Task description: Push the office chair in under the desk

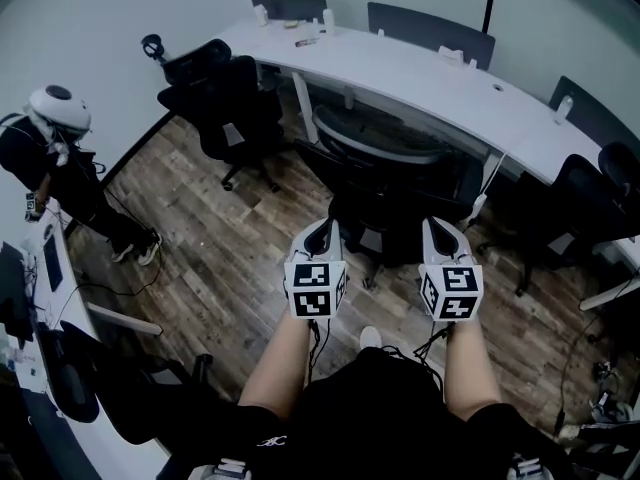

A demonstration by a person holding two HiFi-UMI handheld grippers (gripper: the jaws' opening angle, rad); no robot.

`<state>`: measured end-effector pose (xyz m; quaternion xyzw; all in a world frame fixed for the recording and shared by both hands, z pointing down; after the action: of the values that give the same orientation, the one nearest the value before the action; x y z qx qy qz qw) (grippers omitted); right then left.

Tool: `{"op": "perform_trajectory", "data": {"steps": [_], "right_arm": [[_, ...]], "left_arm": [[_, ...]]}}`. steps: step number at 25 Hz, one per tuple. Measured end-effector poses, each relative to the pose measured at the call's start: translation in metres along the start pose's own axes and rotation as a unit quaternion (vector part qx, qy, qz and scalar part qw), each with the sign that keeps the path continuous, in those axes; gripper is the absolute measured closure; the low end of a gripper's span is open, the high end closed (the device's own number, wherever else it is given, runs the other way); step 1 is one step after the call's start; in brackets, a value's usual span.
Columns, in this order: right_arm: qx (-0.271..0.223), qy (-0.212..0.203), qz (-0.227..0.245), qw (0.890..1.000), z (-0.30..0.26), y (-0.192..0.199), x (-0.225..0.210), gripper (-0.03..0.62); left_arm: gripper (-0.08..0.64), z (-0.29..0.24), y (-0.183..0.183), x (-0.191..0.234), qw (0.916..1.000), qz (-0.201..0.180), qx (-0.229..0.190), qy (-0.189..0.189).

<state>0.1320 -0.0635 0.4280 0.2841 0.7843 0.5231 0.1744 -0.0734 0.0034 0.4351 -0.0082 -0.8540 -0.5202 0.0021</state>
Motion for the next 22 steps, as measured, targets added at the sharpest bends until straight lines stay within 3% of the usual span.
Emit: {"op": "perform_trajectory", "data": {"steps": [3, 7, 10, 14, 18, 22], "right_arm": [[0.021, -0.009, 0.012, 1.0, -0.02, -0.001, -0.021, 0.584], [0.053, -0.026, 0.055, 0.997, -0.038, 0.0, -0.049, 0.584], [0.076, -0.039, 0.098, 0.992, -0.048, -0.001, -0.066, 0.575], [0.122, -0.051, 0.141, 0.981, -0.059, 0.0, -0.084, 0.49], [0.171, -0.057, 0.157, 0.971, -0.07, 0.007, -0.094, 0.433], [0.19, -0.046, 0.138, 0.971, -0.078, 0.011, -0.096, 0.363]], "left_arm": [[0.552, -0.028, -0.01, 0.01, 0.9991, -0.039, 0.017, -0.002], [0.552, -0.064, -0.022, 0.025, 0.9892, -0.141, 0.037, -0.016], [0.517, -0.091, -0.025, 0.037, 0.9742, -0.215, 0.067, -0.015], [0.43, -0.12, -0.035, 0.064, 0.953, -0.287, 0.096, -0.017], [0.401, -0.144, -0.05, 0.097, 0.9402, -0.319, 0.117, -0.03], [0.335, -0.172, -0.056, 0.124, 0.9192, -0.363, 0.148, -0.035]]}}
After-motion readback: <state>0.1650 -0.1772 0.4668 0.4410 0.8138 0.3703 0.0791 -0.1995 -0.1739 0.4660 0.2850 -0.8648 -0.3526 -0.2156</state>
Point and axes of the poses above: the fingertips, and each gripper's own axes: z backward along the fingers, x to its left, y out of its underside, the point moved 5 cm from there along z, backward along the fingers, and after that the axes turned 13 degrees about x, right-handed, at the moved point
